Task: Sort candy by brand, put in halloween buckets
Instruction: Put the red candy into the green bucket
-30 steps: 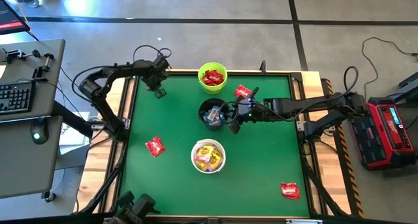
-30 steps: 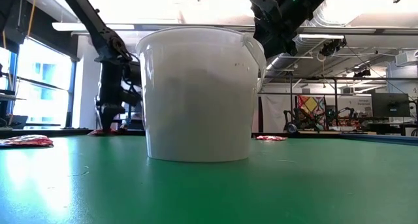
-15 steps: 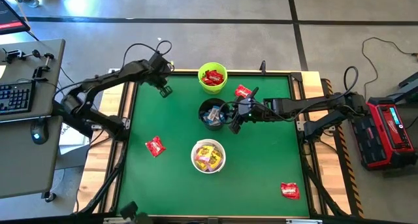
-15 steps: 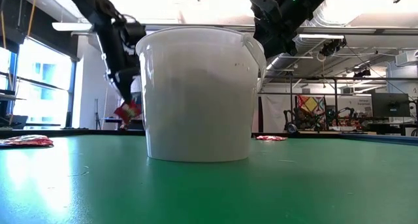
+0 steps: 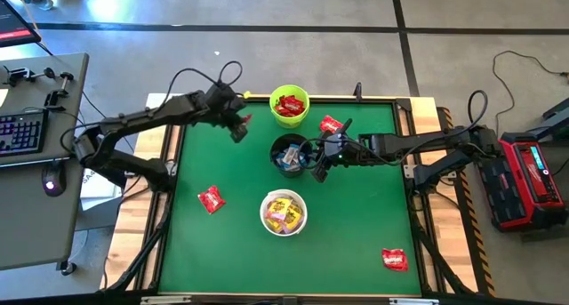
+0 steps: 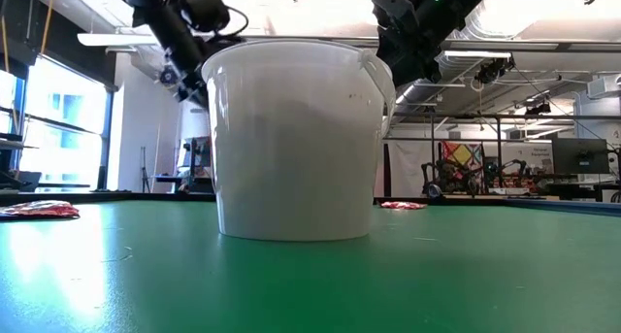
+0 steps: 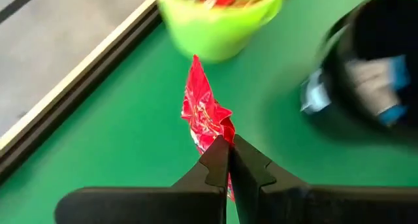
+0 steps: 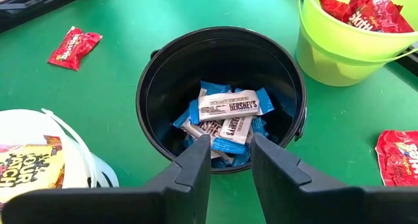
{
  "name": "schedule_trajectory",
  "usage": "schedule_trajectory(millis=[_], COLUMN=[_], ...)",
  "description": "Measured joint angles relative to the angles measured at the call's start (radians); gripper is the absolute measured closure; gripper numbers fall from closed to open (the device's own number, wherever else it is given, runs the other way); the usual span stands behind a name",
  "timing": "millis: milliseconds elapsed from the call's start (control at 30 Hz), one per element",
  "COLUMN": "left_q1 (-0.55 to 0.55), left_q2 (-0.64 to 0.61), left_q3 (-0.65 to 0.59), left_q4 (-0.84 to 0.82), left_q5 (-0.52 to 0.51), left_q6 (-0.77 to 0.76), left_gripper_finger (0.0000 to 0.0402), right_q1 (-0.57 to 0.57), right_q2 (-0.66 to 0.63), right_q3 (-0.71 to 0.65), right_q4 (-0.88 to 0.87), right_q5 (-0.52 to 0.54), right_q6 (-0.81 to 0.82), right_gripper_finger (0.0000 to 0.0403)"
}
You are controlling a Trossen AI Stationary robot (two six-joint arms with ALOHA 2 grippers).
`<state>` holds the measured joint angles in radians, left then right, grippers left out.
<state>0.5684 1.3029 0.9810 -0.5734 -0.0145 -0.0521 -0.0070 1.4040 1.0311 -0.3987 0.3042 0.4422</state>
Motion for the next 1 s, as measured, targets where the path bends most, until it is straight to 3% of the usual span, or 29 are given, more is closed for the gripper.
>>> schedule_trajectory(millis=[233, 433, 667, 1000], left_q1=[-0.082, -0.095, -0.077, -0.032], left_q2=[0.0, 0.046, 0.243, 0.517], left_q3=[0.006, 0.114, 0.322, 0.526], left_q4=[0.152, 0.159, 0.149, 0.146], left_q5=[0.005, -0.013, -0.011, 0.116], left_q6=[-0.124, -0.129, -0.056, -0.042], left_gripper_finger=[0.0401, 0.0401, 0.0401, 0.0401], right_q1=[0.0, 0.0, 0.0, 0.0], right_q2=[0.0, 0.0, 0.0, 0.0], right_q3=[0.0, 0.0, 0.0, 0.0], right_q4=[0.001, 0.001, 0.02, 0.023], right_q5=[0.0, 0.0, 0.007, 0.03], right_q6=[0.003, 0.002, 0.003, 0.025], right_gripper_finger=[0.0306, 0.0306, 0.0306, 0.0306])
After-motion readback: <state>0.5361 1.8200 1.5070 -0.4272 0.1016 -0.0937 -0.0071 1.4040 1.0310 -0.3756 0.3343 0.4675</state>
